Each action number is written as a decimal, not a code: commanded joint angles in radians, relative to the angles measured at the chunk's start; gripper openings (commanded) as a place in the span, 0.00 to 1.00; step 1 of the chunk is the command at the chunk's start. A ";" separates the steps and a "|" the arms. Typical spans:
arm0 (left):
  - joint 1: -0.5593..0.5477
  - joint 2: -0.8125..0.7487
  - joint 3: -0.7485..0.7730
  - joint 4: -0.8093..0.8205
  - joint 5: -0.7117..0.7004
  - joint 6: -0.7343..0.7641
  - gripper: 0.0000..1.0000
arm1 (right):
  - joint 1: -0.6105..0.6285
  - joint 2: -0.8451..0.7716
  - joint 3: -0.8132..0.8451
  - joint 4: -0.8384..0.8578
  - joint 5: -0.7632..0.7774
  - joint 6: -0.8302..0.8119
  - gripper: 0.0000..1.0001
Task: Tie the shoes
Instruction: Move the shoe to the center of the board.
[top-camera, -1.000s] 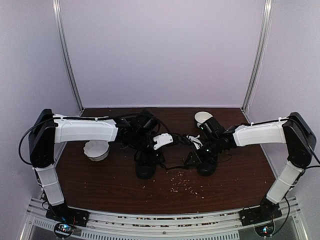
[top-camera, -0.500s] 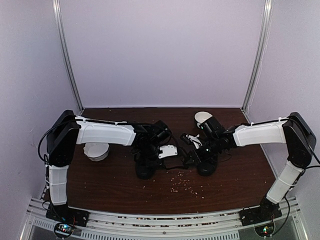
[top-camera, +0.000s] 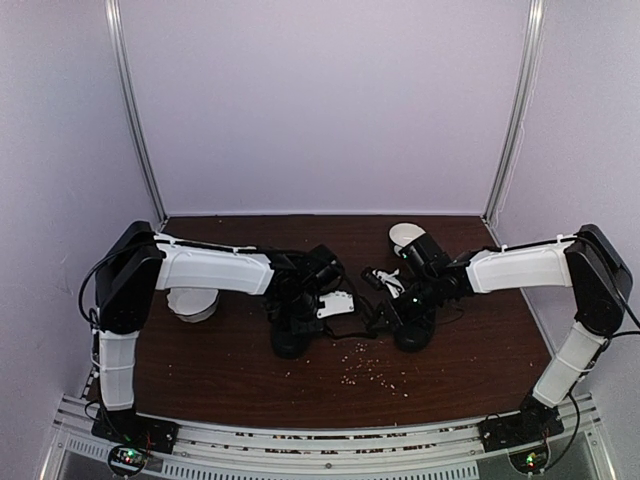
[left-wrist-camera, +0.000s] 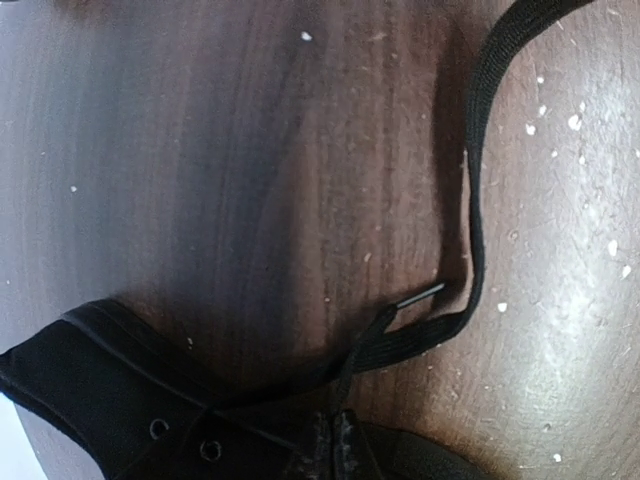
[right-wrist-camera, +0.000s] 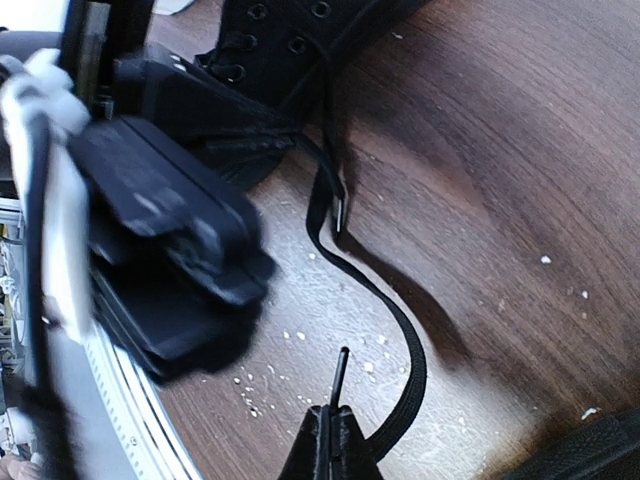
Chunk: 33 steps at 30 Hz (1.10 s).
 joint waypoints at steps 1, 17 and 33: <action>0.006 -0.112 -0.060 0.145 -0.014 -0.058 0.00 | -0.015 -0.039 -0.021 0.007 -0.003 0.006 0.00; 0.298 -0.535 -0.513 0.385 -0.006 -0.619 0.00 | 0.023 -0.006 -0.060 0.290 0.039 0.238 0.00; 0.251 -0.191 -0.418 0.385 0.233 -0.633 0.00 | 0.208 0.386 0.298 0.265 0.137 0.308 0.00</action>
